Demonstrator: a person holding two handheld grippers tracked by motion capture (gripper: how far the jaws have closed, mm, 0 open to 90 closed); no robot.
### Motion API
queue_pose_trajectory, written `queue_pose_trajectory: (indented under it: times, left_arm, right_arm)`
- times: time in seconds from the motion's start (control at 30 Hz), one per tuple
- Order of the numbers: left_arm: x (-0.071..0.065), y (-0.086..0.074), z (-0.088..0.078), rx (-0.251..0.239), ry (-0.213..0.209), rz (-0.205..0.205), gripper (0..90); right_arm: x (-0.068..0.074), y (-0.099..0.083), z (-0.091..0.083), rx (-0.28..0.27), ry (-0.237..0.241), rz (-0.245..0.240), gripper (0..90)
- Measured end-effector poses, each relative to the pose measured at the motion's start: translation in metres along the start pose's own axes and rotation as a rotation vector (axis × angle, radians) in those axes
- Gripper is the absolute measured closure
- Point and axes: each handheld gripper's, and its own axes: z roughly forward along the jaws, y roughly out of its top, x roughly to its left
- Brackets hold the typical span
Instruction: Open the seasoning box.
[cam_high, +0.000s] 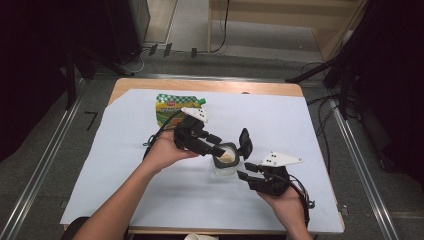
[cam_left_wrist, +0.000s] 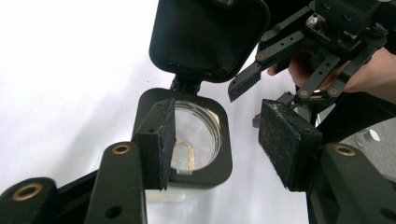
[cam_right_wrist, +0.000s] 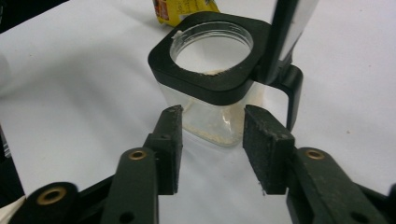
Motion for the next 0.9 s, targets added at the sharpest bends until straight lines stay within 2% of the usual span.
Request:
queue_pose_trajectory:
  times: [0.17,0.27,0.47,0.6,0.77,0.9]
  left_arm:
    - [0.004,-0.006,-0.011,-0.002,0.020,-0.025,44.0]
    - [0.007,-0.012,-0.020,-0.005,0.041,-0.027,43.3]
    - [0.009,-0.019,-0.036,-0.017,0.062,-0.036,43.0]
    - [0.012,-0.023,-0.043,-0.019,0.071,-0.043,42.9]
    - [0.017,-0.030,-0.053,-0.023,0.069,-0.069,42.5]
    - [0.018,-0.033,-0.059,-0.032,0.078,-0.077,42.5]
  right_arm:
    - [0.008,0.001,0.001,0.006,0.015,-0.012,54.3]
    - [0.015,0.002,0.005,0.005,0.050,-0.032,53.1]
    - [0.024,0.003,0.015,0.030,0.080,-0.050,53.0]
    - [0.029,0.003,0.020,0.042,0.098,-0.059,53.1]
    - [0.038,0.003,0.031,0.063,0.127,-0.103,52.3]
    - [0.040,0.003,0.035,0.072,0.142,-0.106,52.1]
